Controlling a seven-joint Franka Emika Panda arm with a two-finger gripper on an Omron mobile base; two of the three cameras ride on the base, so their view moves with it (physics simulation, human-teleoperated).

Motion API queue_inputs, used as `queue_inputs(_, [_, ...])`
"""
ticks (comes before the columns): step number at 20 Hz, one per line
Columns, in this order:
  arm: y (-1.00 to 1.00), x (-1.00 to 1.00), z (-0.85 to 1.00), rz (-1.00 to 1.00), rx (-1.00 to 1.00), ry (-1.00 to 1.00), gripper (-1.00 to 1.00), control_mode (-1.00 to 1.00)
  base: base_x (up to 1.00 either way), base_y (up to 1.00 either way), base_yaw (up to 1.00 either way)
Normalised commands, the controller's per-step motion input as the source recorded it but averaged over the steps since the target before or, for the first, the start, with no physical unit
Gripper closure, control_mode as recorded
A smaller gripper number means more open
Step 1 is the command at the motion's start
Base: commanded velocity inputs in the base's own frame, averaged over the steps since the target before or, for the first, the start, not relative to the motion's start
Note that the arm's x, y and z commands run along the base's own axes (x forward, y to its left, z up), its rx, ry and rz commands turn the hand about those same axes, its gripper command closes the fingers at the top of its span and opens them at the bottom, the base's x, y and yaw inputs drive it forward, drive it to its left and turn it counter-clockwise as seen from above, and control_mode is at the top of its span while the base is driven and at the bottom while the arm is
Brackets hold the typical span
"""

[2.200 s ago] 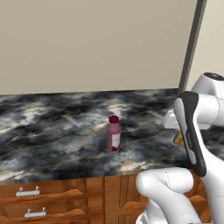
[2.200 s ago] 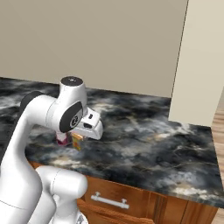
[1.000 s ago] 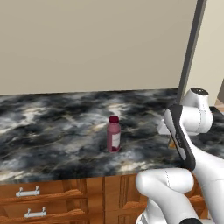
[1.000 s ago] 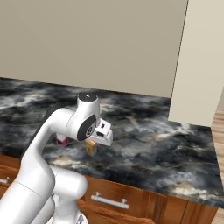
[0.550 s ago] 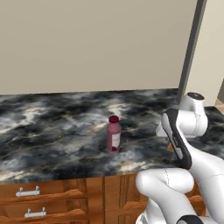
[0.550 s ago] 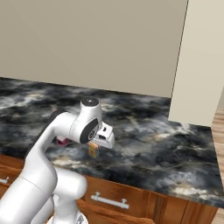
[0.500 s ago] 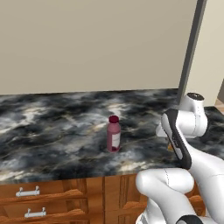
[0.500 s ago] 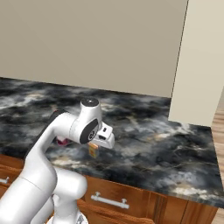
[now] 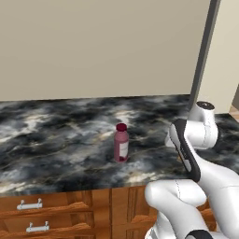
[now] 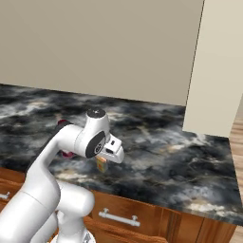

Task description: Move the drinks to the dining counter.

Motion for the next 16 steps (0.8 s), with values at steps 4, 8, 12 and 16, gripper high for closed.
queue_inputs(4, [0.00,0.17,-0.18,0.00,0.00,0.00,1.00,-1.00,0.00,0.00,0.00])
queue_inputs(8, [0.00,0.19,-0.25,0.00,0.00,0.00,1.00,-1.00,0.00,0.00,0.00])
queue_inputs(12, [-0.02,0.15,-0.26,0.00,0.00,0.00,1.00,-1.00,0.00,0.00,0.00])
queue_inputs(16, [-0.04,0.13,-0.26,0.00,0.00,0.00,1.00,-1.00,0.00,0.00,0.00])
